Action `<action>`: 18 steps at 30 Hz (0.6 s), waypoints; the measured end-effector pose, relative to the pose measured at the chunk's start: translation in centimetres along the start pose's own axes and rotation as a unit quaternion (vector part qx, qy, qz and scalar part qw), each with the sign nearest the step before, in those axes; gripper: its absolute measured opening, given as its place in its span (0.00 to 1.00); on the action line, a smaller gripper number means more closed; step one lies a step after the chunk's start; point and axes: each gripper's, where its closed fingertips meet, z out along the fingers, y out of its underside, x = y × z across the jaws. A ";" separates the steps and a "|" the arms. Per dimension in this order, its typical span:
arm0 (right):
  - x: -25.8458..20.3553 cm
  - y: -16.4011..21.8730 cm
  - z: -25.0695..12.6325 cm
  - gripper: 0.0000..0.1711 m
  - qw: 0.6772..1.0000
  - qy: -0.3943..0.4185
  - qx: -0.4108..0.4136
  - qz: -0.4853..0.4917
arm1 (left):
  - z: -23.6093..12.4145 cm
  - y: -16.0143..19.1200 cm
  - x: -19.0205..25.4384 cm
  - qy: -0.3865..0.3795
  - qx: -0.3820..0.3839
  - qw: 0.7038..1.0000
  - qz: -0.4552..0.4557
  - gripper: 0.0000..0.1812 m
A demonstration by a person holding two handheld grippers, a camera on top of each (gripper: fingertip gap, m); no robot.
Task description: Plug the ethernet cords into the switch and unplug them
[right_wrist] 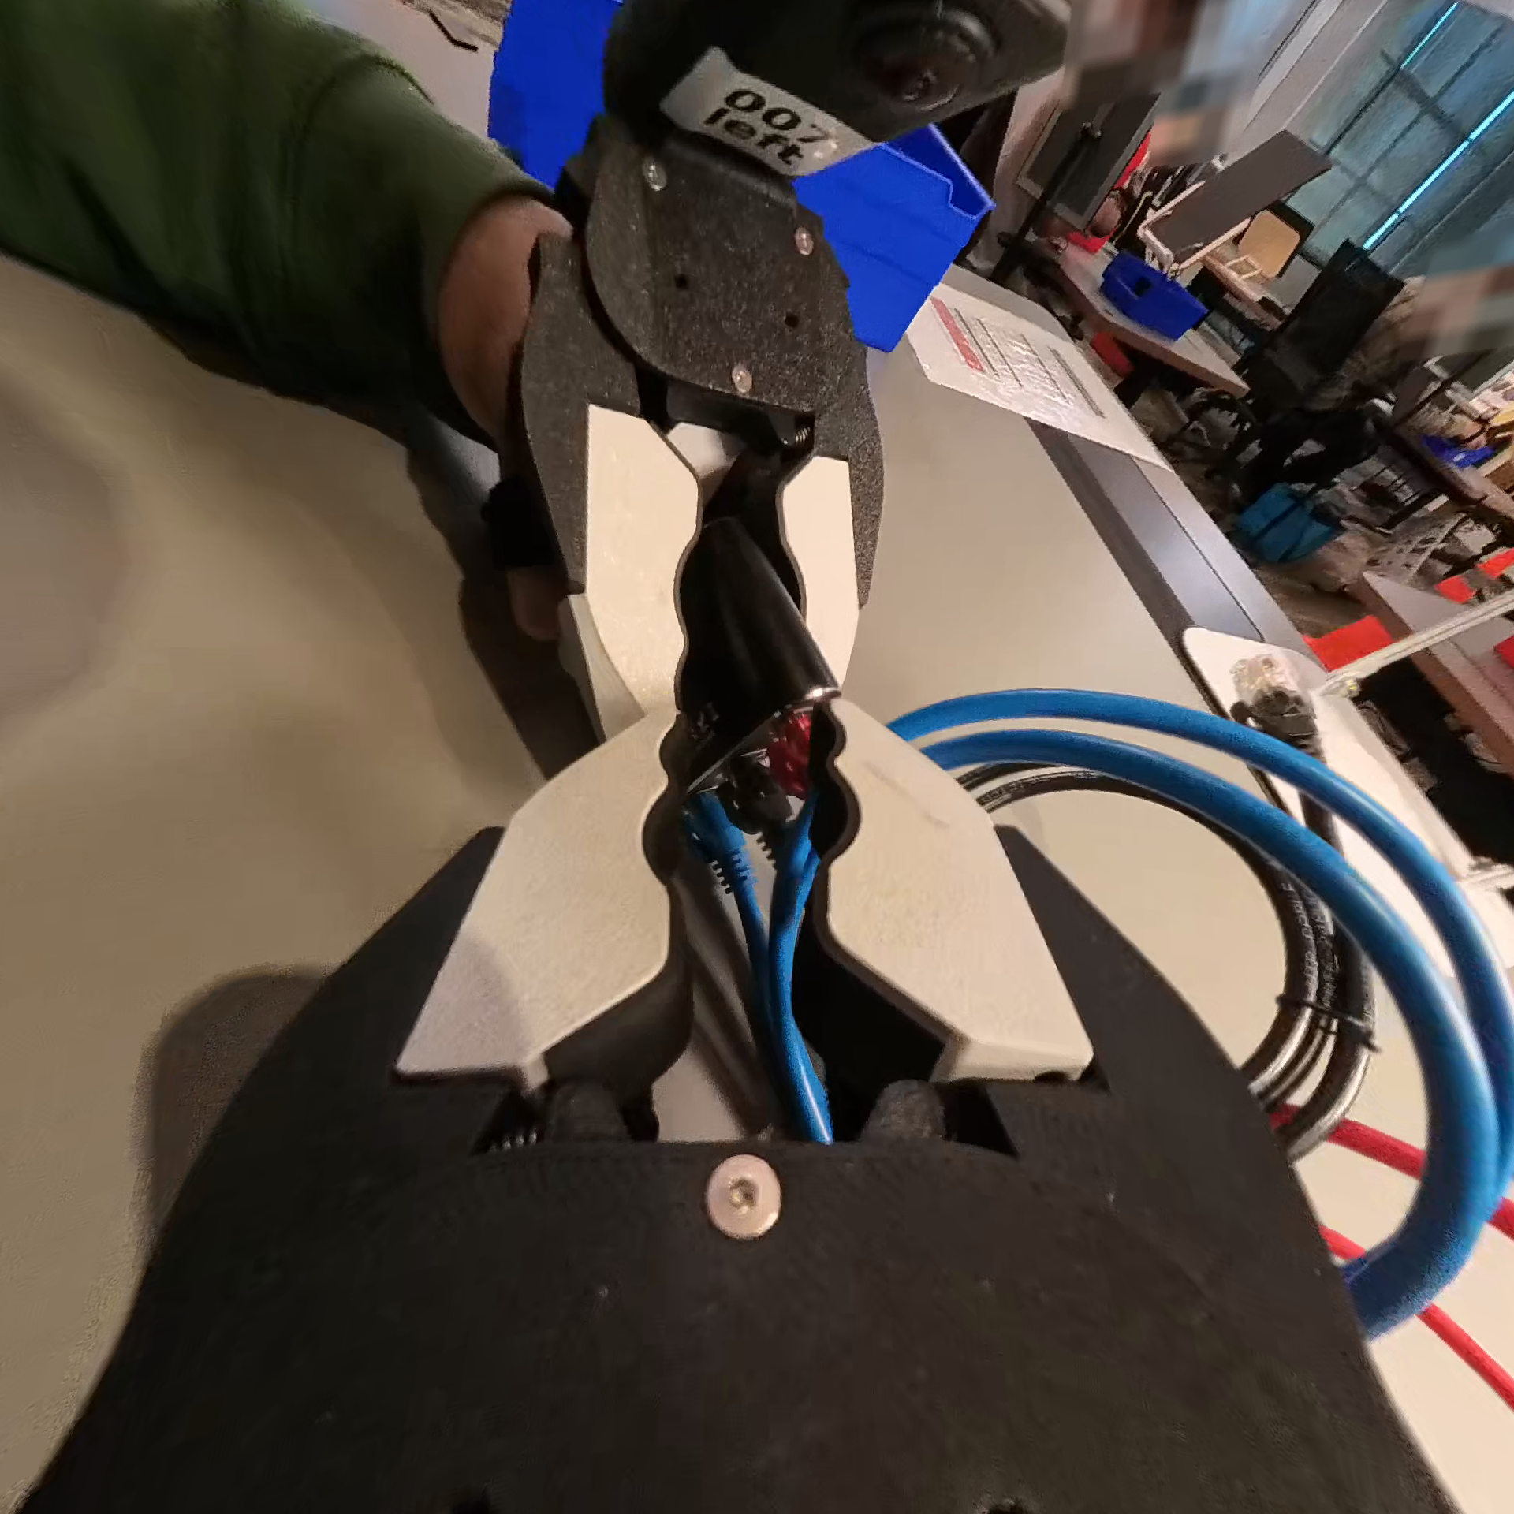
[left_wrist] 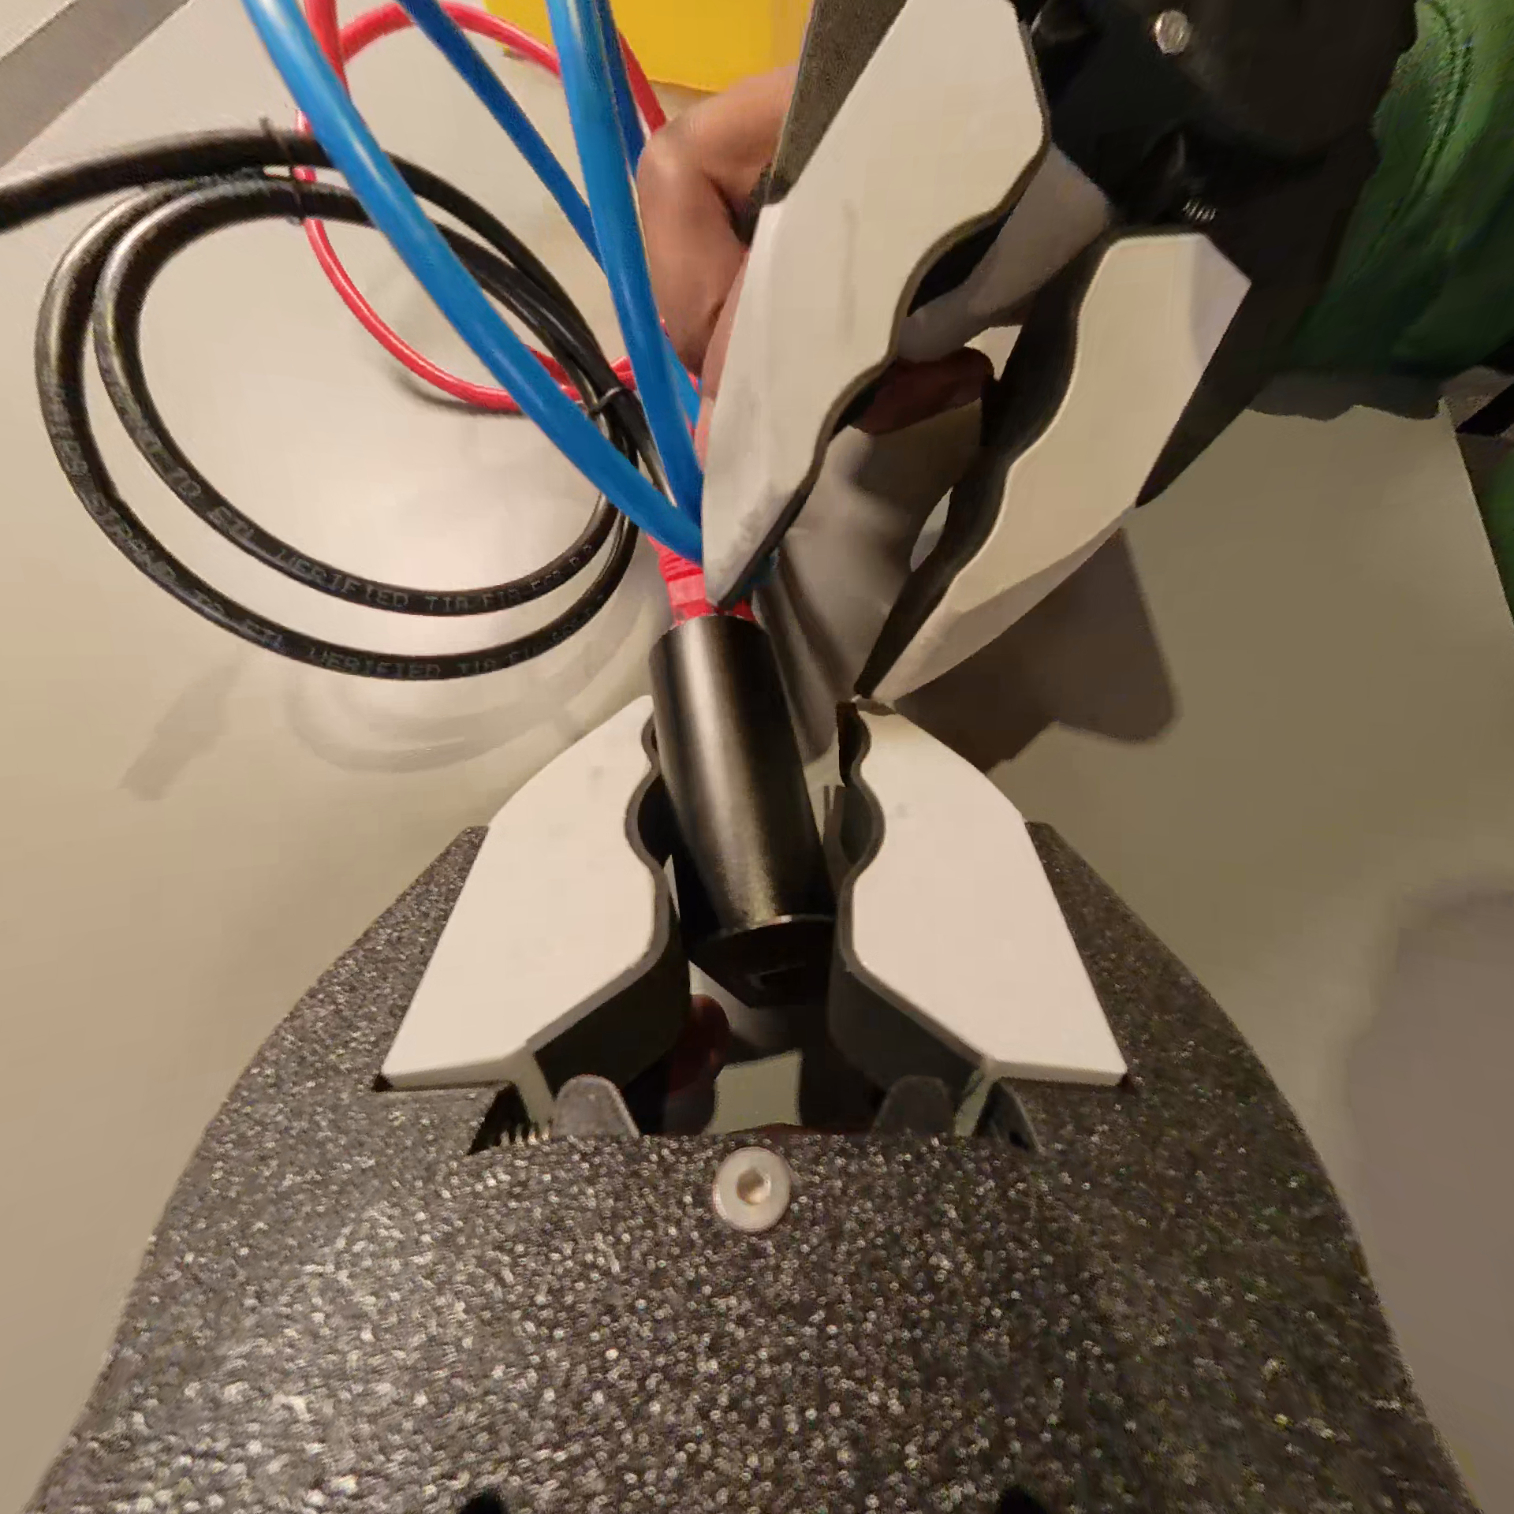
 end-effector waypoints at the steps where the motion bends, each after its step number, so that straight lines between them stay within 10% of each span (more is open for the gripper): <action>1: 0.0 0.1 0.1 0.15 1.000 0.002 -0.003 -0.002 | 0.0 0.0 0.0 -0.003 -0.001 1.000 0.006 0.21; 18: 1.1 0.8 -0.8 0.16 0.998 0.018 -0.049 -0.016 | 0.1 0.0 0.4 -0.018 0.005 0.994 0.107 0.21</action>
